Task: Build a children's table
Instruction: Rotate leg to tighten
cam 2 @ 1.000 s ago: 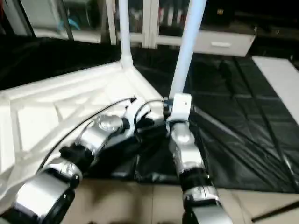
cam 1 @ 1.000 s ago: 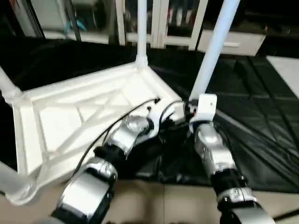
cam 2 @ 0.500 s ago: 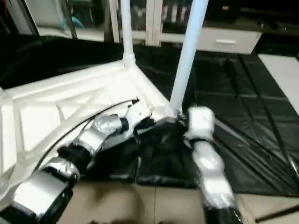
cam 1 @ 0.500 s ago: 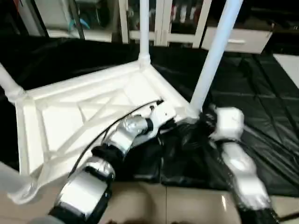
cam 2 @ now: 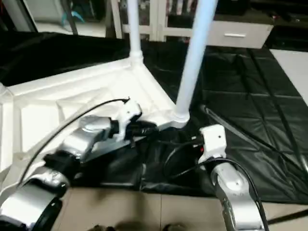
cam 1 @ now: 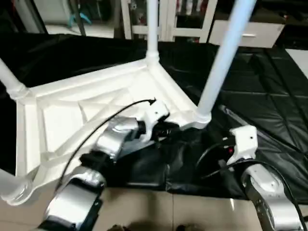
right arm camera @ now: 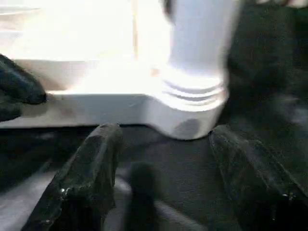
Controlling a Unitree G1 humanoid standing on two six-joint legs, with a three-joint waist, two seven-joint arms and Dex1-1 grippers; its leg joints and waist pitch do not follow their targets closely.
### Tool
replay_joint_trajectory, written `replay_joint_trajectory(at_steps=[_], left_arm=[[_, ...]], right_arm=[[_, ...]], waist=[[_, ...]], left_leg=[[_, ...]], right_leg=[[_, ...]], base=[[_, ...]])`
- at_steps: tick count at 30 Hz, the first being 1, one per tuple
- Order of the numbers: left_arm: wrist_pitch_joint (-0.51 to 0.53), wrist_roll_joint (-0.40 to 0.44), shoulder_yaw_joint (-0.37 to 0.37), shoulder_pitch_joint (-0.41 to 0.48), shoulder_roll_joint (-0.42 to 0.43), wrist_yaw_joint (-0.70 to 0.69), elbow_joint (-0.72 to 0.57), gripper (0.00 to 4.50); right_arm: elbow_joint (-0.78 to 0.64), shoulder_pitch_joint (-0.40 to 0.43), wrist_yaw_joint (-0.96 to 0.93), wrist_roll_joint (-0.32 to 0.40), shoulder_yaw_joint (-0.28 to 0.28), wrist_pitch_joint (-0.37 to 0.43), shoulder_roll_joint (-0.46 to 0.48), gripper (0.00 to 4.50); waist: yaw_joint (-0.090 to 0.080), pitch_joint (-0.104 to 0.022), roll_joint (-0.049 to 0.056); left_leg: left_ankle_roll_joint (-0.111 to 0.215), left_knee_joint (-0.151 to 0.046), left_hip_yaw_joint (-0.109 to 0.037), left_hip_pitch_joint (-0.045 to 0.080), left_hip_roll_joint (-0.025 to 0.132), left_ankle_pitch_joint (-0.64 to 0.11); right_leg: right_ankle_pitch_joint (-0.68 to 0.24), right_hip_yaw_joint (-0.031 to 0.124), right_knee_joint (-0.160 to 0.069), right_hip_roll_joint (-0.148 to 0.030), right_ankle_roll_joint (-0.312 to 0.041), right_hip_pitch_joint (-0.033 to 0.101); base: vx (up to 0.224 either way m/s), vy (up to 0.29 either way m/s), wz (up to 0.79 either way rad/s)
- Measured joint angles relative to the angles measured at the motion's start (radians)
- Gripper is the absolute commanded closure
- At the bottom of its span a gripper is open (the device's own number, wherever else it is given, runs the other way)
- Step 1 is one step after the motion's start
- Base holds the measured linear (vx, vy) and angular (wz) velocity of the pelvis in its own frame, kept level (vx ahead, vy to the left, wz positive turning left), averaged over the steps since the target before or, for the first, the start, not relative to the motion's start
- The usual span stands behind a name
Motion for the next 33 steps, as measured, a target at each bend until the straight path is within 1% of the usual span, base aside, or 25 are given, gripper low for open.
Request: replay_joint_trajectory(at_steps=[3, 4, 6, 8, 9, 10, 12, 14, 15, 18, 20, 21, 23, 28, 33], left_arm=[[0.099, -0.019, -0.034, 0.046, 0.091, -0.084, -0.132, 3.07], [0.122, -0.018, -0.041, 0.053, 0.117, -0.101, -0.162, 2.96], [0.151, -0.008, -0.041, 0.059, 0.141, -0.101, -0.208, 2.67], [0.175, 0.007, -0.043, 0.062, 0.155, -0.100, -0.242, 2.63], [0.185, 0.023, -0.052, 0.066, 0.173, -0.098, -0.262, 2.48], [0.195, 0.040, -0.062, 0.072, 0.194, -0.096, -0.279, 2.32], [0.196, 0.082, -0.083, 0.080, 0.224, -0.077, -0.284, 2.16], [0.183, 0.101, -0.097, 0.079, 0.221, -0.063, -0.290, 2.16], [0.172, 0.112, -0.101, 0.078, 0.218, -0.045, -0.288, 2.06], [0.118, 0.174, -0.122, 0.051, 0.202, 0.064, -0.237, 2.06], [0.090, 0.215, -0.122, 0.031, 0.201, 0.134, -0.192, 2.06], [0.068, 0.245, -0.127, 0.012, 0.190, 0.191, -0.154, 2.06], [0.046, 0.280, -0.129, -0.005, 0.185, 0.251, -0.119, 2.06], [-0.070, 0.362, -0.176, -0.055, 0.166, 0.384, 0.005, 2.06], [-0.201, 0.426, -0.189, -0.096, 0.121, 0.551, 0.163, 2.06]], right_arm=[[-0.020, -0.011, 0.057, 0.014, 0.009, 0.028, -0.042, 1.31], [-0.026, -0.012, 0.072, 0.022, 0.008, 0.034, -0.054, 1.31], [-0.030, -0.014, 0.093, 0.023, 0.017, 0.053, -0.062, 1.31], [-0.035, -0.014, 0.108, 0.024, 0.022, 0.061, -0.062, 1.31], [-0.040, -0.015, 0.111, 0.024, 0.026, 0.067, -0.062, 1.31], [-0.045, -0.015, 0.111, 0.024, 0.031, 0.070, -0.062, 1.31], [-0.049, -0.015, 0.111, 0.023, 0.038, 0.073, -0.063, 1.31], [-0.051, -0.015, 0.111, 0.023, 0.045, 0.074, -0.063, 1.31], [-0.053, -0.015, 0.111, 0.022, 0.050, 0.074, -0.062, 1.31], [-0.054, -0.017, 0.111, 0.021, 0.056, 0.076, -0.060, 1.31], [-0.055, -0.016, 0.110, 0.021, 0.054, 0.077, -0.060, 1.31], [-0.057, -0.016, 0.109, 0.021, 0.054, 0.082, -0.058, 1.31], [-0.061, -0.015, 0.109, 0.021, 0.054, 0.090, -0.056, 1.31], [-0.063, -0.014, 0.100, 0.020, 0.053, 0.092, -0.055, 1.31], [-0.064, -0.014, 0.098, 0.018, 0.053, 0.092, -0.053, 1.31]], waist=[[-0.002, 0.002, -0.003], [-0.002, 0.002, -0.003], [0.001, 0.004, -0.006], [0.001, 0.006, -0.008], [0.000, 0.006, -0.009], [-0.001, 0.006, -0.009], [-0.002, 0.007, -0.010], [-0.001, 0.006, -0.011], [0.000, 0.006, -0.012], [-0.001, 0.006, -0.013], [-0.004, 0.006, -0.014], [-0.006, 0.007, -0.015], [-0.008, 0.008, -0.017], [-0.004, 0.008, -0.017], [-0.002, 0.007, -0.018]], left_leg=[[0.000, 0.004, 0.000, 0.001, 0.000, 0.000], [0.000, 0.006, 0.000, 0.002, 0.001, 0.000], [-0.003, 0.008, 0.003, 0.005, 0.005, 0.001], [-0.011, 0.008, 0.012, 0.005, 0.009, 0.002], [-0.013, 0.009, 0.018, 0.006, 0.011, 0.001], [-0.013, 0.009, 0.021, 0.006, 0.011, 0.002], [-0.013, 0.010, 0.023, 0.007, 0.011, 0.002], [-0.013, 0.010, 0.024, 0.008, 0.011, 0.002], [-0.013, 0.011, 0.025, 0.009, 0.011, 0.002], [-0.012, 0.012, 0.026, 0.011, 0.010, 0.002], [-0.014, 0.012, 0.027, 0.013, 0.010, 0.003], [-0.014, 0.012, 0.026, 0.013, 0.010, 0.003], [-0.015, 0.012, 0.026, 0.013, 0.010, 0.003], [-0.015, 0.012, 0.026, 0.012, 0.010, 0.004], [-0.013, 0.015, 0.026, 0.008, 0.010, 0.005]], right_leg=[[0.000, 0.001, 0.002, 0.000, -0.001, 0.001], [0.001, 0.000, 0.003, 0.000, -0.001, 0.003], [0.001, 0.000, 0.003, 0.000, -0.002, 0.008], [0.002, 0.002, 0.003, 0.000, -0.003, 0.009], [0.003, 0.004, 0.003, 0.000, -0.003, 0.010], [0.004, 0.006, 0.003, 0.000, -0.003, 0.009], [0.004, 0.009, 0.004, 0.000, -0.002, 0.010], [0.005, 0.011, 0.004, 0.000, -0.002, 0.010], [0.005, 0.012, 0.005, 0.000, -0.002, 0.011], [0.005, 0.017, 0.007, 0.001, -0.001, 0.011], [0.007, 0.018, 0.007, 0.001, 0.002, 0.012], [0.008, 0.018, 0.007, 0.002, 0.003, 0.011], [0.011, 0.019, 0.007, 0.002, 0.009, 0.010], [0.014, 0.019, 0.006, 0.003, 0.011, 0.009], [0.014, 0.020, 0.006, 0.003, 0.011, 0.007]], base=[[0.000, 0.000, 0.00], [0.000, 0.000, 0.00], [0.000, 0.000, 0.00], [0.000, 0.000, 0.00], [0.000, 0.000, 0.00], [0.000, 0.000, 0.00], [0.000, 0.000, 0.00], [0.000, 0.000, 0.00], [0.000, 0.000, 0.00], [0.000, 0.000, 0.00], [0.000, 0.000, 0.00], [0.000, 0.000, 0.00], [0.000, 0.000, 0.00], [0.000, 0.000, 0.00], [0.000, 0.000, 0.00]])
